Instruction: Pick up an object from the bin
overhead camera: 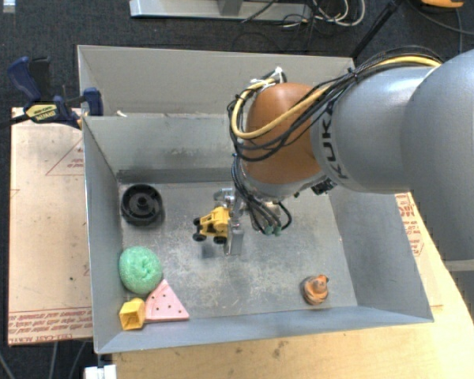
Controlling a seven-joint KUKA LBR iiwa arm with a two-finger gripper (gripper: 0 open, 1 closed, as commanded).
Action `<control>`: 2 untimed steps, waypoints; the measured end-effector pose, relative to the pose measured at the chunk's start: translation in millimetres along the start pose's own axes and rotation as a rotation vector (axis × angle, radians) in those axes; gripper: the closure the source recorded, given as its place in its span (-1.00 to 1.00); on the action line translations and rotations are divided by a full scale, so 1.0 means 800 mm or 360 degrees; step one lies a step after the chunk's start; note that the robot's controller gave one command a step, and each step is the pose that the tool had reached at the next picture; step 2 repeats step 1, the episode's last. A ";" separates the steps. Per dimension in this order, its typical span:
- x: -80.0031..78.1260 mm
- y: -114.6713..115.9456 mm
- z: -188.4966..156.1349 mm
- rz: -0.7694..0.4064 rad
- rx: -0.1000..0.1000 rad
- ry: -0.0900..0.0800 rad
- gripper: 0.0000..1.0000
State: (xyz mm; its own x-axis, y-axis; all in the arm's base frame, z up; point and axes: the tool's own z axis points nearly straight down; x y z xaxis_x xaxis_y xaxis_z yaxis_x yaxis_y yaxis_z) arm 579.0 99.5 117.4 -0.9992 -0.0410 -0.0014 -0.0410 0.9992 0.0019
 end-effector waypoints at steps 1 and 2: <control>0.000 0.000 -0.017 0.0001 0.0000 -0.0001 1.00; 0.000 0.000 -0.017 0.0001 0.0000 -0.0001 1.00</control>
Offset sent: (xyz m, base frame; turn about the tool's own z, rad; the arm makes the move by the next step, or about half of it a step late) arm 0.0001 0.0002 0.0631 0.0000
